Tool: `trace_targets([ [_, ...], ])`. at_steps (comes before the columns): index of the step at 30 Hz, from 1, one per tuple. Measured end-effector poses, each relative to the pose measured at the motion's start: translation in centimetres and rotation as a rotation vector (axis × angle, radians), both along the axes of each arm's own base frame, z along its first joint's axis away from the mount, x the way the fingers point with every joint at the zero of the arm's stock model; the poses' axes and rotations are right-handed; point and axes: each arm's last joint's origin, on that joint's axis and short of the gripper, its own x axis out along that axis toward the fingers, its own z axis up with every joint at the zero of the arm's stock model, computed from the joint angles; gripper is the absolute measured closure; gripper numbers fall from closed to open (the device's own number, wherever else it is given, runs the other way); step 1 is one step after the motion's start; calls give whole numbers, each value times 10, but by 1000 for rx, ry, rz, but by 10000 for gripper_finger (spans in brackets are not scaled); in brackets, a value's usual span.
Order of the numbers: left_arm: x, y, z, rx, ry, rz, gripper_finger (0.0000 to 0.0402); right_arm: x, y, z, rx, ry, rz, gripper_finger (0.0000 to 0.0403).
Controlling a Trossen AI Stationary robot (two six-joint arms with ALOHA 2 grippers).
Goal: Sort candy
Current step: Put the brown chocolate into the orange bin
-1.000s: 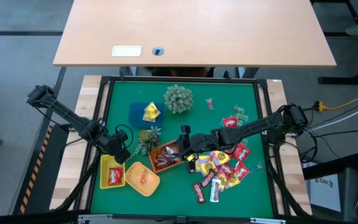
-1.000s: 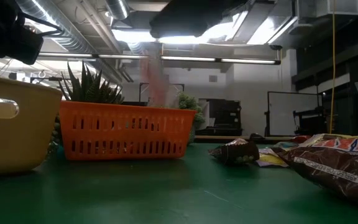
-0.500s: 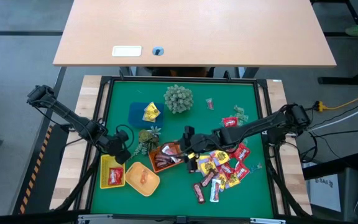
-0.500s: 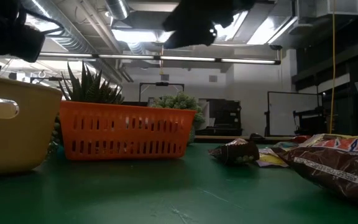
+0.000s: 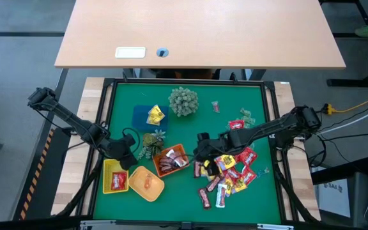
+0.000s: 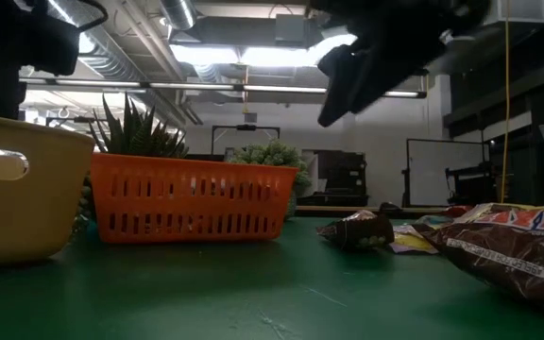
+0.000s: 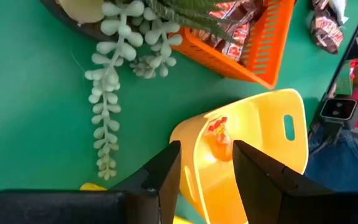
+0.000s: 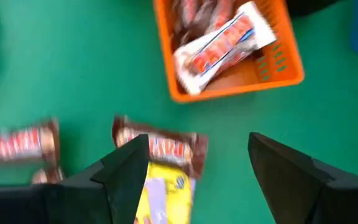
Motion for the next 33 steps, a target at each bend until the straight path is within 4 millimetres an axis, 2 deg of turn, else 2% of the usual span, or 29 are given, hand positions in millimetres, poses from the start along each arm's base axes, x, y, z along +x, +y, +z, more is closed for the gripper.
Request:
trace_targets([
  [7,1,0,1,-4,-9,1,271,-2,2,-1,-88,-20,316,128],
  [11,1,-1,1,-7,-15,1,271,0,4,-7,-129,-29,435,128],
  [18,3,-2,3,-24,-42,2,271,11,6,-40,-148,59,467,128],
  [24,3,-2,3,-23,-41,3,271,18,8,-60,-173,78,516,128],
  [29,3,-2,3,-21,-41,4,271,21,9,-73,-183,104,533,128],
  [33,3,-2,3,-21,-41,4,271,22,9,-74,-183,96,533,128],
])
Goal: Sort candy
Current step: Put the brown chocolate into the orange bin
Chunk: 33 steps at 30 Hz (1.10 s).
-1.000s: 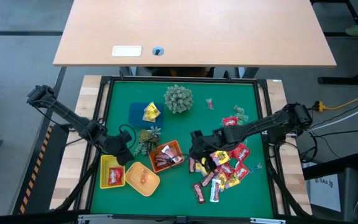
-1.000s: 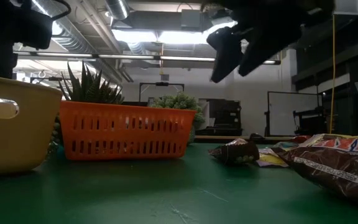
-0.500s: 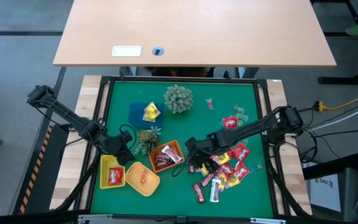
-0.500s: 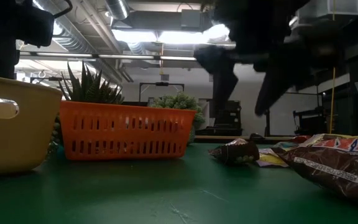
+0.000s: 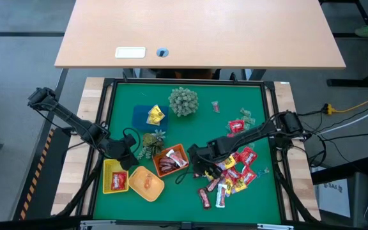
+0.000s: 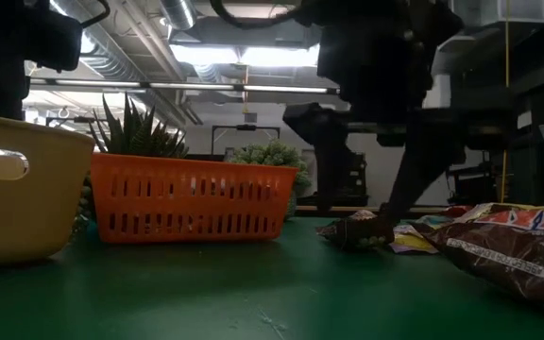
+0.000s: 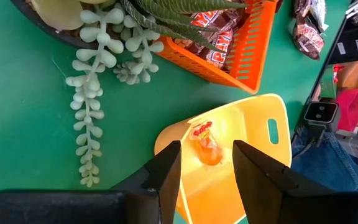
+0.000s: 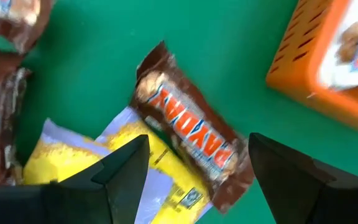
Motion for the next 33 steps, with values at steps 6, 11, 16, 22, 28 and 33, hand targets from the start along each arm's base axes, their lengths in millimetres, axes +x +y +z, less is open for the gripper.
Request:
trace_targets([
  [6,0,0,0,0,0,0,271,3,1,-1,5,-18,0,128],
  [11,0,0,0,0,-1,1,271,4,1,-15,-12,21,-4,128],
  [16,0,0,0,0,-2,1,271,5,1,-18,-3,33,-11,132],
  [22,0,0,0,0,-2,1,271,4,1,-17,-3,35,-11,182],
  [28,0,0,0,0,-2,1,271,4,1,-17,17,48,-67,249],
  [33,0,0,0,0,-2,1,271,4,1,-17,21,50,-80,295],
])
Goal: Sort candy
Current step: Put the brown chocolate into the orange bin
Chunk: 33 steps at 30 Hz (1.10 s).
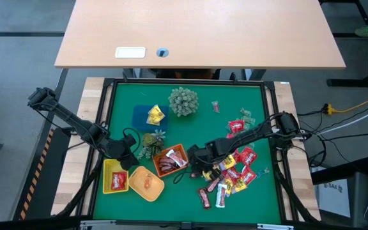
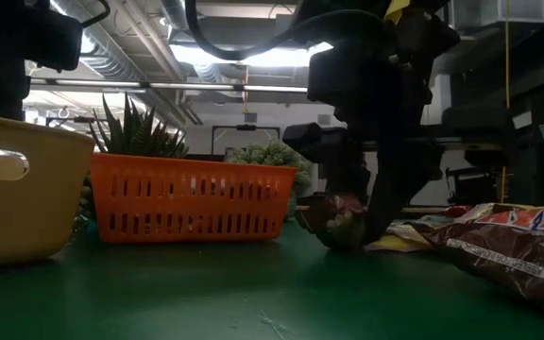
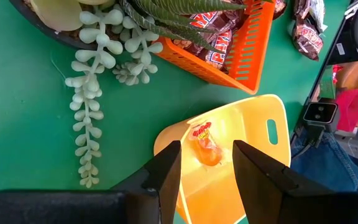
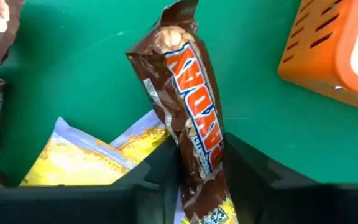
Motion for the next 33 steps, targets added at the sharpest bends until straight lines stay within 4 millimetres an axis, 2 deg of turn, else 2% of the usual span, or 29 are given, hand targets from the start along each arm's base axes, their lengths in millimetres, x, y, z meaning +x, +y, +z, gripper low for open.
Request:
trace_targets([
  [7,0,0,0,0,0,0,271,-3,-1,5,17,14,-55,333],
  [20,1,0,1,9,-17,15,271,-18,-4,42,83,23,-162,330],
  [25,2,0,2,3,-28,15,271,-16,-4,63,109,-95,-165,329],
  [33,2,0,2,5,-29,17,271,8,-2,83,85,-444,-205,329],
])
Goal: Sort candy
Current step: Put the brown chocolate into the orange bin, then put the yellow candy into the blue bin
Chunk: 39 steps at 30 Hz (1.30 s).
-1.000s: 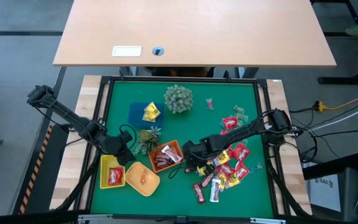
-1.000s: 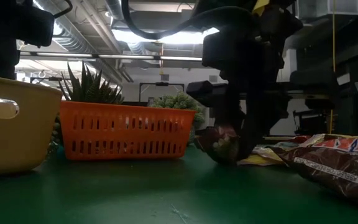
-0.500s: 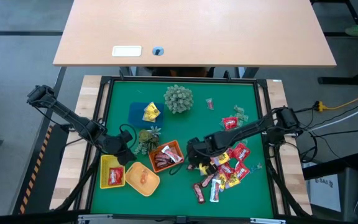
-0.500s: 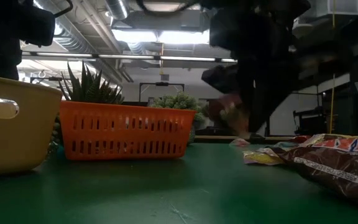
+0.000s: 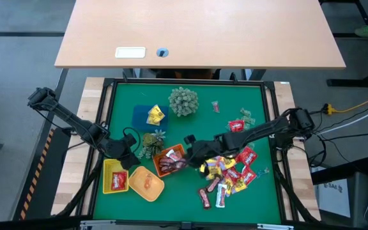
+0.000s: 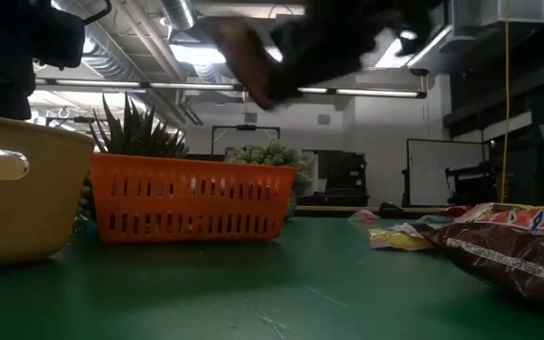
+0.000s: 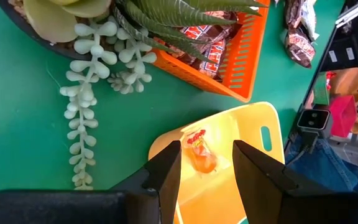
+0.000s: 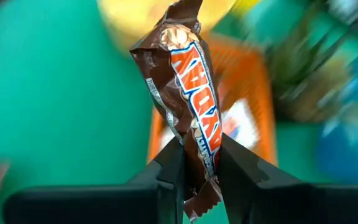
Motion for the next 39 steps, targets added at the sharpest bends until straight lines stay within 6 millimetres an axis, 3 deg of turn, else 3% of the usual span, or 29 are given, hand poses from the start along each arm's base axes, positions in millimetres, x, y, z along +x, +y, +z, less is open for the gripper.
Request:
trace_targets([
  [5,0,0,0,1,0,1,271,12,3,7,27,-152,-19,329],
  [15,0,0,0,3,-2,3,271,17,2,-5,-12,-147,-64,325],
  [28,0,0,0,3,-4,3,271,19,-2,-1,-99,-202,-197,177],
  [33,0,0,0,1,-6,3,271,6,-6,7,-146,-131,-223,160],
  [39,1,0,0,9,-14,14,271,-28,-14,28,-91,50,-253,169],
])
